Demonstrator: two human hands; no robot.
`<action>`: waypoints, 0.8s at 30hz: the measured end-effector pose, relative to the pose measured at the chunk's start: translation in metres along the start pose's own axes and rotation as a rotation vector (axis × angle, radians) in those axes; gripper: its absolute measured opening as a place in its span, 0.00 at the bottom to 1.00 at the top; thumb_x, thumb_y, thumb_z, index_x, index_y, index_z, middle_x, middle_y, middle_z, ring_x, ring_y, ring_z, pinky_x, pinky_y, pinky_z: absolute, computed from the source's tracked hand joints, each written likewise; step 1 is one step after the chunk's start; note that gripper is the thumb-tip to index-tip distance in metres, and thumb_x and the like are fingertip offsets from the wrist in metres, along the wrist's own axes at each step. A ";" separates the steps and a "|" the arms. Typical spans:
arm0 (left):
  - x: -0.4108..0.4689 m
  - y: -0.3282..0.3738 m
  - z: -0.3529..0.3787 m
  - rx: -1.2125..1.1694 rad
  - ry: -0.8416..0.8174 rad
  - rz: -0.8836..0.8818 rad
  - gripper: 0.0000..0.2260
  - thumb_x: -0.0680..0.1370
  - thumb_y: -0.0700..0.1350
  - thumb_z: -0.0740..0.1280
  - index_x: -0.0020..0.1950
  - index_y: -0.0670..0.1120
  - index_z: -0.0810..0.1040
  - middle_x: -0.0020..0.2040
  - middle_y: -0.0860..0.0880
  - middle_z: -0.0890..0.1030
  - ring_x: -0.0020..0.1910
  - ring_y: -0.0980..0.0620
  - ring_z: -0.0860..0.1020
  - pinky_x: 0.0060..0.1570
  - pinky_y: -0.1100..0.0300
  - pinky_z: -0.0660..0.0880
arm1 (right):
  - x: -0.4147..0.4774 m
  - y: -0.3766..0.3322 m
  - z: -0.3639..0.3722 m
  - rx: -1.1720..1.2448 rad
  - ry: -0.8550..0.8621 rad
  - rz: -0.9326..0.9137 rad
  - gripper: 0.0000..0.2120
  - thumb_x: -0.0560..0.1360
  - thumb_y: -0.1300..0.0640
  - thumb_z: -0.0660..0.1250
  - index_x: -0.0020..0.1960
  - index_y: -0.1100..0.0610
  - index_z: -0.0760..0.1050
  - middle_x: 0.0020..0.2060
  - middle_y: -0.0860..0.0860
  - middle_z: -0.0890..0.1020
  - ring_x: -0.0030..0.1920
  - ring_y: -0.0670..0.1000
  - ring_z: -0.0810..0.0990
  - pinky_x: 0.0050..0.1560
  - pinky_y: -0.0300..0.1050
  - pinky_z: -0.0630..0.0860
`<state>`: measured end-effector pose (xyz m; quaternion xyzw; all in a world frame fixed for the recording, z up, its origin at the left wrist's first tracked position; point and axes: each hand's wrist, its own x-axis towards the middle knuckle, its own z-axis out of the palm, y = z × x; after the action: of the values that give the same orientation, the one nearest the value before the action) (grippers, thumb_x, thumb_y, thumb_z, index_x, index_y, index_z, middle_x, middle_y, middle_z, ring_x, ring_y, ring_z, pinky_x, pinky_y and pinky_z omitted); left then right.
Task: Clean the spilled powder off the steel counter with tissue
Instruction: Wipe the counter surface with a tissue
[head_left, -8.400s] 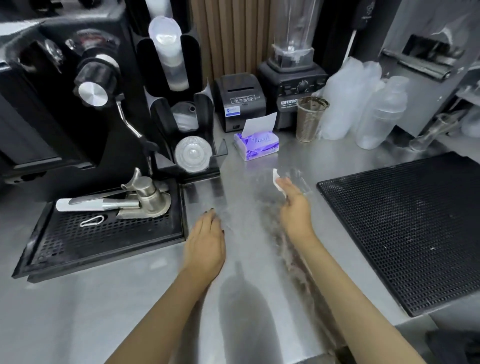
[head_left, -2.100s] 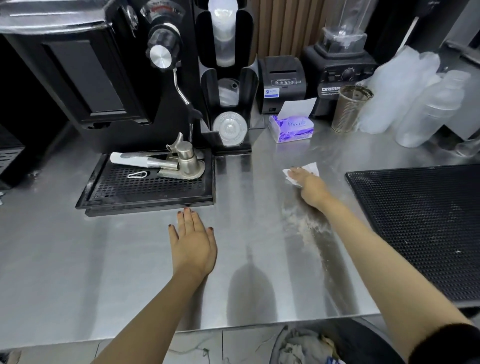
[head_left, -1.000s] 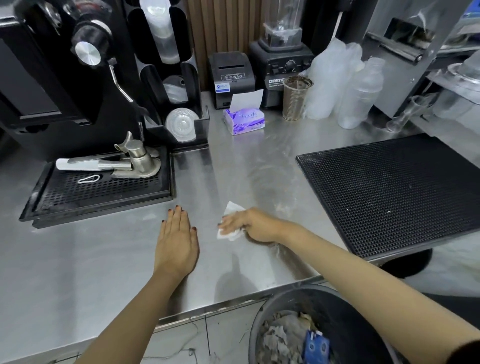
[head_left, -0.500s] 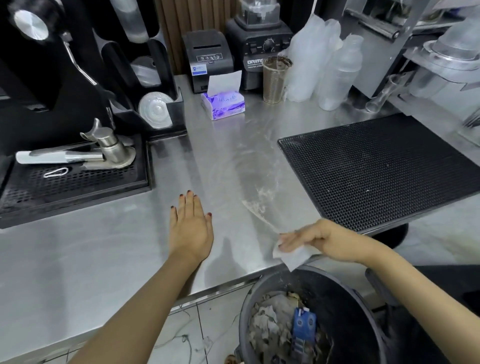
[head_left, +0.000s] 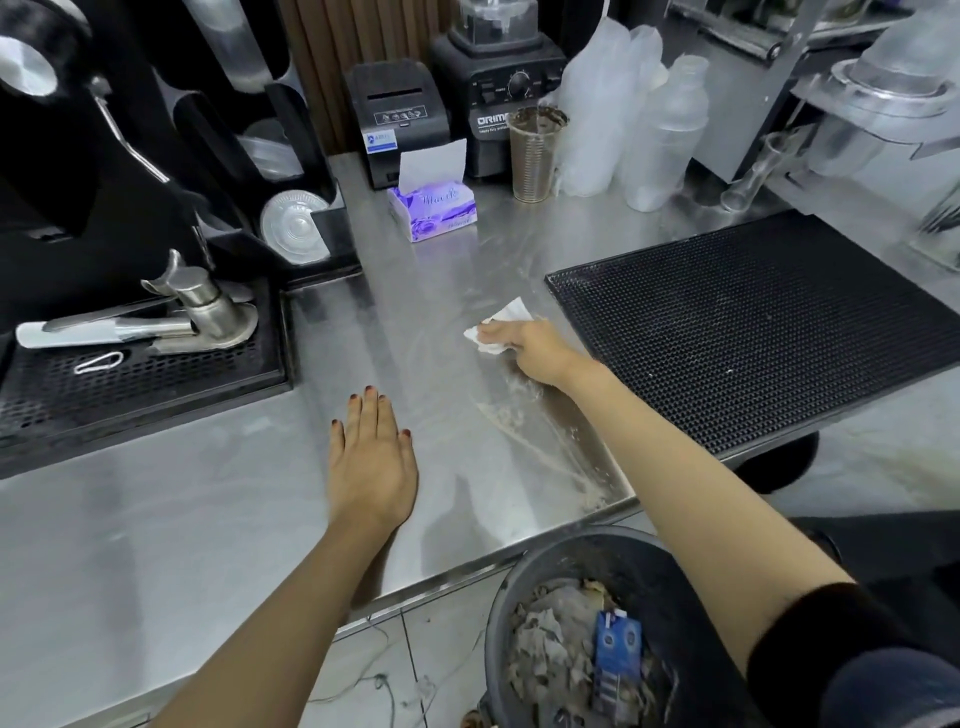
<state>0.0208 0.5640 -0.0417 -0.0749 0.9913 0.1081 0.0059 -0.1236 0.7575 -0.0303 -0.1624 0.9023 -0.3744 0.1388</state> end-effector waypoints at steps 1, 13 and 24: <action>0.000 0.000 0.000 0.002 0.000 0.000 0.23 0.81 0.48 0.46 0.75 0.42 0.49 0.77 0.46 0.48 0.76 0.49 0.45 0.74 0.52 0.44 | -0.007 0.001 0.003 -0.012 -0.036 -0.042 0.23 0.72 0.76 0.54 0.63 0.62 0.73 0.66 0.57 0.72 0.70 0.55 0.67 0.71 0.39 0.57; 0.000 -0.001 0.002 0.015 -0.010 0.011 0.23 0.81 0.48 0.46 0.75 0.41 0.49 0.77 0.45 0.50 0.76 0.47 0.47 0.74 0.50 0.46 | -0.191 0.023 0.002 0.150 -0.278 -0.054 0.20 0.73 0.77 0.56 0.58 0.62 0.77 0.58 0.46 0.75 0.62 0.34 0.69 0.67 0.25 0.59; -0.003 0.001 0.002 0.003 0.000 0.009 0.23 0.81 0.47 0.47 0.75 0.41 0.50 0.77 0.45 0.50 0.76 0.47 0.47 0.74 0.50 0.46 | -0.110 -0.014 -0.061 0.267 0.448 -0.142 0.16 0.73 0.77 0.58 0.56 0.66 0.77 0.58 0.60 0.77 0.60 0.44 0.74 0.65 0.32 0.66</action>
<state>0.0235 0.5661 -0.0432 -0.0703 0.9918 0.1067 0.0057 -0.0433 0.8305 0.0349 -0.1183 0.8395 -0.5255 -0.0709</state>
